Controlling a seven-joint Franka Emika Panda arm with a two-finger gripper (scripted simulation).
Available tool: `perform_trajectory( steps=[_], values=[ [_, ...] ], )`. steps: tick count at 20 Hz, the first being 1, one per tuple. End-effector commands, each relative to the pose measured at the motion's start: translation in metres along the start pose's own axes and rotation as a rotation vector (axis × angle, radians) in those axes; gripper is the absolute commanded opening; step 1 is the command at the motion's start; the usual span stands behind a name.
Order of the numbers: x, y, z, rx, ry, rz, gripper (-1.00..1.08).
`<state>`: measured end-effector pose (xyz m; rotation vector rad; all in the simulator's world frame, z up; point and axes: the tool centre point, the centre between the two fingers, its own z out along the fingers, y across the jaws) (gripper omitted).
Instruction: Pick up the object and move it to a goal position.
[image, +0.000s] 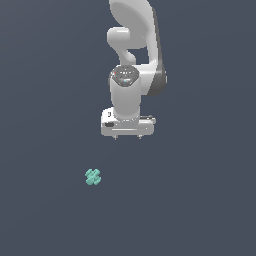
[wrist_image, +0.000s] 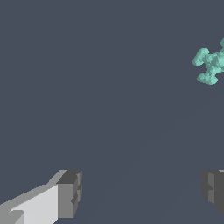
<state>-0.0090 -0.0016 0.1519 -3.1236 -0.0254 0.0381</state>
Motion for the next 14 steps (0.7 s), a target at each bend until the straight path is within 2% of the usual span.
perform_trajectory(
  steps=[1,14],
  values=[
    [0.0,0.0,0.0,0.0,0.0,0.0,1.0],
    [0.008,-0.001,-0.017,-0.006,0.02,-0.011,1.0]
  ],
)
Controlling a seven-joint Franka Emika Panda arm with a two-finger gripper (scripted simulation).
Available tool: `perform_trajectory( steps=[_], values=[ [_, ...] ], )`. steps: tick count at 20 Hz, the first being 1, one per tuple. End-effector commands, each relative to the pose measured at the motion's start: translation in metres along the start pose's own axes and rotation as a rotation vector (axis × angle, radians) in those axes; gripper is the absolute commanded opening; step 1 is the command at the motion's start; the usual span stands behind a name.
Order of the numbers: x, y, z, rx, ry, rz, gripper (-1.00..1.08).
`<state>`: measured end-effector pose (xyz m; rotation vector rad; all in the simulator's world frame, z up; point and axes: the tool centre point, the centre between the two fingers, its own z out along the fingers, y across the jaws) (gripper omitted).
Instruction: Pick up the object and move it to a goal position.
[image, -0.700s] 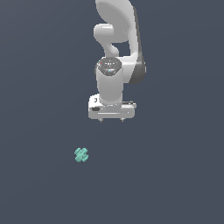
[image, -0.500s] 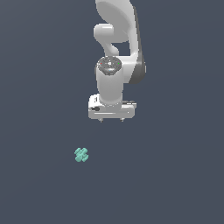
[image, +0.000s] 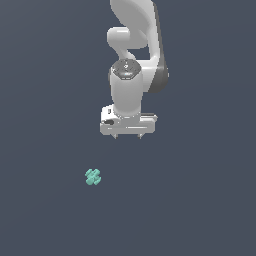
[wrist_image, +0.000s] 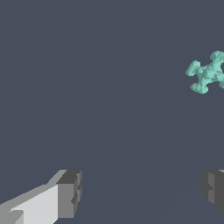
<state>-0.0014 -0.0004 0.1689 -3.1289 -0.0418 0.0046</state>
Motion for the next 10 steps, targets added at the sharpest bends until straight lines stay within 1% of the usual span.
perform_trajectory(
  steps=[1,5,10],
  values=[
    [0.001,0.001,0.001,0.0,-0.001,-0.002,1.0],
    [0.008,0.007,0.003,-0.001,0.0,-0.016,1.0],
    [0.023,0.019,0.008,-0.003,0.0,-0.046,1.0]
  ],
)
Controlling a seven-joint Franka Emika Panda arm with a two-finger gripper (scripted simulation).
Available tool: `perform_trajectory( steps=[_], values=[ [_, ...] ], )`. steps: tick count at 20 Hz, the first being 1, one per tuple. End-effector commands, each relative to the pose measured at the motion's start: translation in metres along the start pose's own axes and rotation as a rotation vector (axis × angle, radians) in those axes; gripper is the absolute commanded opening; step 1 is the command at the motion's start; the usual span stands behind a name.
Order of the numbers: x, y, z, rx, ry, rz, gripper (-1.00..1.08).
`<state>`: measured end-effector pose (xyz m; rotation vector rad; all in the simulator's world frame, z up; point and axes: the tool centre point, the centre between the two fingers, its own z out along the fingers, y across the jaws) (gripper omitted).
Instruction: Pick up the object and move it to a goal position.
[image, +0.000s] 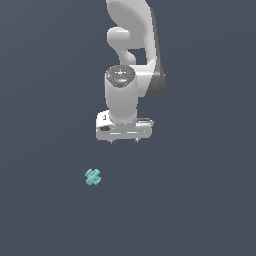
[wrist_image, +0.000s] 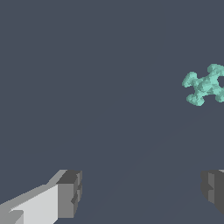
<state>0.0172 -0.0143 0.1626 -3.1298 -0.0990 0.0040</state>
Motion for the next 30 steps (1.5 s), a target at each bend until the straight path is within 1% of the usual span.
perform_trajectory(
  steps=[1,7,17,24,30],
  values=[
    [0.008,0.008,0.003,-0.001,0.0,-0.017,1.0],
    [0.034,0.035,0.016,-0.004,0.0,-0.076,1.0],
    [0.073,0.095,0.045,-0.008,0.001,-0.191,1.0],
    [0.086,0.126,0.062,-0.01,0.001,-0.246,1.0],
    [0.091,0.141,0.07,-0.01,0.001,-0.269,1.0]
  ],
)
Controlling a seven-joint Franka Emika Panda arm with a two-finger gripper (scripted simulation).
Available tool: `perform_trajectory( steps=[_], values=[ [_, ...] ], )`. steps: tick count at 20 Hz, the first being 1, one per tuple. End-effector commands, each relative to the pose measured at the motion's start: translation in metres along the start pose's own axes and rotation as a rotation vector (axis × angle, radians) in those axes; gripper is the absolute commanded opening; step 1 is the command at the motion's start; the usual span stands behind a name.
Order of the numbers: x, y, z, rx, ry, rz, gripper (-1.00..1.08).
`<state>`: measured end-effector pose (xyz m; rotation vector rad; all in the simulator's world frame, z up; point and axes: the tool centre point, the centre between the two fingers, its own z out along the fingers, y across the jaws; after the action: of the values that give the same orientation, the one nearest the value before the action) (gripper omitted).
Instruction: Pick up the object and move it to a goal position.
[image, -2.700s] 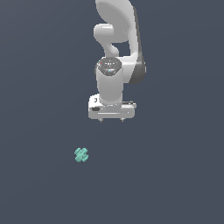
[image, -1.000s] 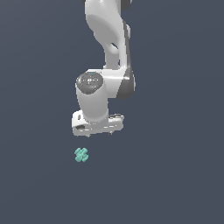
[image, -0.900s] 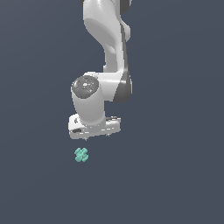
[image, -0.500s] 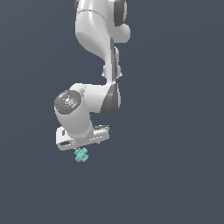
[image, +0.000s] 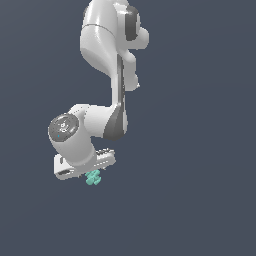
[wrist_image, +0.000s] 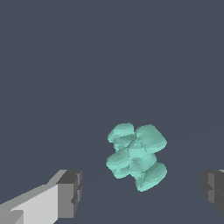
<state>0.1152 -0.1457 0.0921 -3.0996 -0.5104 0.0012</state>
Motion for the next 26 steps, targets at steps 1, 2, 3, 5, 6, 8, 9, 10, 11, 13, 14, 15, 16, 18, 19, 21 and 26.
perform_trajectory(
  steps=[1,2,3,5,6,8,9,10,11,13,14,15,16,18,19,21,26],
  values=[
    [0.001,0.004,0.002,0.0,0.001,-0.008,1.0],
    [0.001,0.005,0.003,0.0,0.001,-0.01,1.0],
    [0.001,0.006,0.003,0.0,0.001,-0.01,1.0],
    [0.0,0.005,0.003,0.0,0.0,-0.008,1.0],
    [0.0,0.005,0.003,0.0,0.0,-0.008,1.0],
    [0.0,0.005,0.007,0.0,0.0,-0.008,1.0],
    [0.0,0.005,0.01,0.0,0.0,-0.008,1.0],
    [0.0,0.005,0.013,0.0,0.0,-0.009,1.0],
    [0.0,0.005,0.018,0.0,0.0,-0.009,1.0],
    [0.0,0.005,0.03,0.0,0.0,-0.009,1.0],
    [0.0,0.005,0.036,0.0,0.001,-0.01,1.0],
    [-0.001,0.005,0.042,0.0,0.001,-0.01,1.0],
    [-0.001,0.005,0.046,0.0,0.001,-0.01,1.0],
    [-0.001,0.005,0.053,0.0,0.001,-0.011,1.0],
    [-0.001,0.005,0.054,0.0,0.001,-0.011,1.0],
    [0.0,0.005,0.055,0.0,0.001,-0.011,1.0],
    [0.001,0.006,0.053,0.0,0.001,-0.011,-1.0]
  ],
)
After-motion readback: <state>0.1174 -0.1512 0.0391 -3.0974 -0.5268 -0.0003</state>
